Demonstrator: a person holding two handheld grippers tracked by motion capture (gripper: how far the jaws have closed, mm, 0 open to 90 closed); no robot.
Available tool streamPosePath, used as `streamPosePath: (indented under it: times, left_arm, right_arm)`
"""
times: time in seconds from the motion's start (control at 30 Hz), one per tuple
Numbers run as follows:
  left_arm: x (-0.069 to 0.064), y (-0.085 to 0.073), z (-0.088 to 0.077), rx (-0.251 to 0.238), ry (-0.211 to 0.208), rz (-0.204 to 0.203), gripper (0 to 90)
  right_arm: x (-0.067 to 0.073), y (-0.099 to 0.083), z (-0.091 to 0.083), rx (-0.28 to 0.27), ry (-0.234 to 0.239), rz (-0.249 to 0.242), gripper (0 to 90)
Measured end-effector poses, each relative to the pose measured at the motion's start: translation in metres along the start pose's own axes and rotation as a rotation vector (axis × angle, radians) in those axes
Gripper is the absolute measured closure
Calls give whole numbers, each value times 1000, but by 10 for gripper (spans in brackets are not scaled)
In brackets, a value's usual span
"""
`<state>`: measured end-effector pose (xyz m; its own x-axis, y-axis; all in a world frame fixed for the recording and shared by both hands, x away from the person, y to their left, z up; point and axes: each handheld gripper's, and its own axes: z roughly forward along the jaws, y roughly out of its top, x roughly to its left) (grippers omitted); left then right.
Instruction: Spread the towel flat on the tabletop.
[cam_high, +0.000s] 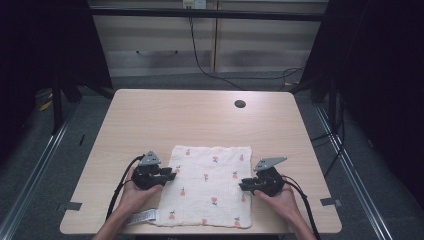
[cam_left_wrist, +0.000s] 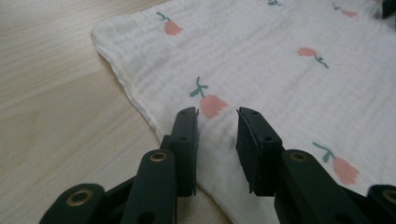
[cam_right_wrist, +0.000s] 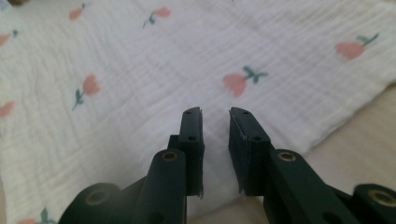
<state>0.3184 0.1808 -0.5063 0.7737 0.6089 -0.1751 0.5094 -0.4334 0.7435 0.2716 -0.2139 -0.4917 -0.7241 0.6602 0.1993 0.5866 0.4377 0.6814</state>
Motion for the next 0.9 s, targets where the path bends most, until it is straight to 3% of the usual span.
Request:
streamPosePath:
  times: [0.27, 0.47, 0.6, 0.87, 0.9]
  left_arm:
    - [4, -6, -7, -6, -17, -18, 687]
    - [3, -6, -8, -3, -12, -18, 686]
    - [2, -7, -10, 4, -9, -15, 686]
    - [3, -8, -11, 4, -17, -22, 685]
    - [3, -8, -11, 5, -16, -24, 685]
  right_arm:
    - [-42, 30, -5, -138, -56, 55, 712]
    - [-75, 49, 8, -105, -112, 92, 721]
    - [-91, 49, 20, -115, -123, 141, 710]
    - [-99, 54, 34, -86, -167, 150, 657]
    - [-100, 54, 35, -92, -171, 168, 656]
